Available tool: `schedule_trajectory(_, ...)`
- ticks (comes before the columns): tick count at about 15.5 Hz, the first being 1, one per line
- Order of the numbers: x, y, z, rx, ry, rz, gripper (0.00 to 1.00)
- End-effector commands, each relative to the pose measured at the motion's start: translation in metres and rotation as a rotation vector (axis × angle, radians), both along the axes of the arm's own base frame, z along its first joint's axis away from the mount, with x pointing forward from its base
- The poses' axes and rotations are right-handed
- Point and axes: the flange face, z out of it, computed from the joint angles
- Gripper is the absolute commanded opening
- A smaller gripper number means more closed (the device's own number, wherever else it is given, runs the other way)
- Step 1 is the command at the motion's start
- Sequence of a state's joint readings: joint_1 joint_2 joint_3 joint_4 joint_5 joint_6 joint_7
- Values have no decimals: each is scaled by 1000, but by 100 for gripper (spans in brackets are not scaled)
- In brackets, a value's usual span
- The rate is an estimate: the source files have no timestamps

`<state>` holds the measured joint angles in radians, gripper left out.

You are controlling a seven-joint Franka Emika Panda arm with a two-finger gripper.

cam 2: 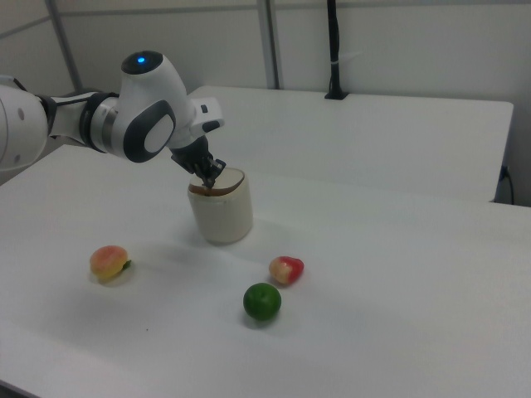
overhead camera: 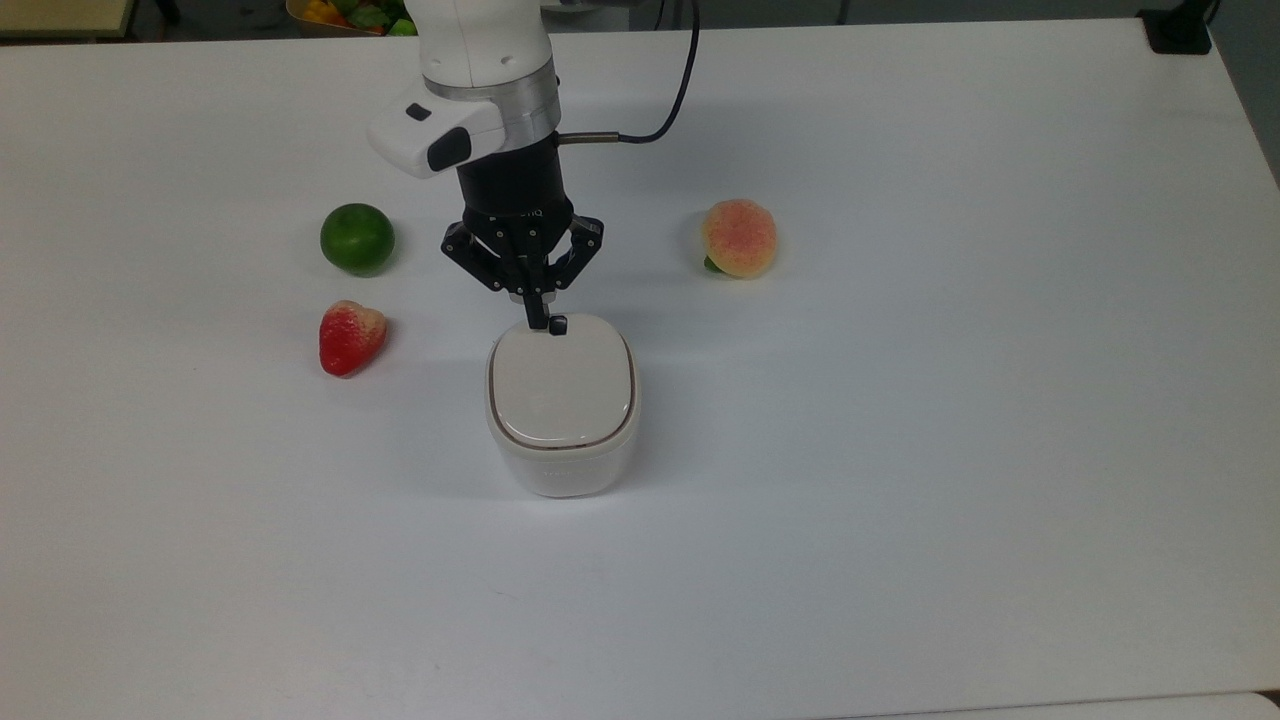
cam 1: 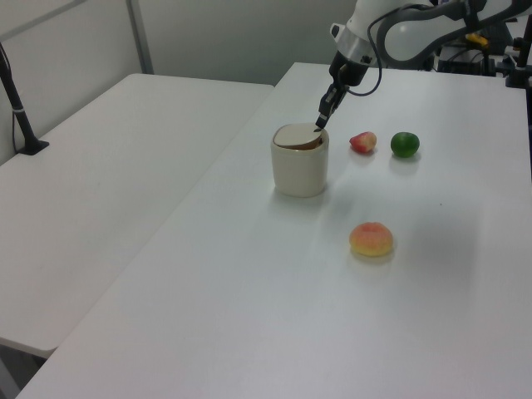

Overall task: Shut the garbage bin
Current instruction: 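Press the gripper down on the closed lid to seat it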

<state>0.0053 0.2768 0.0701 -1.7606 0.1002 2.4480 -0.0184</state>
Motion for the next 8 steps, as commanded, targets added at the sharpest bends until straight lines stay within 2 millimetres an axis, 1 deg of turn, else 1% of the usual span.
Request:
schedule_trajectory(1, -6, 2, -12, -23, 33, 26, 0)
schedule_trajectory(5, -4, 2, -17, -27, 30, 29, 0)
schedule_trajectory(8, 0, 4, -26, -32, 37, 34, 0)
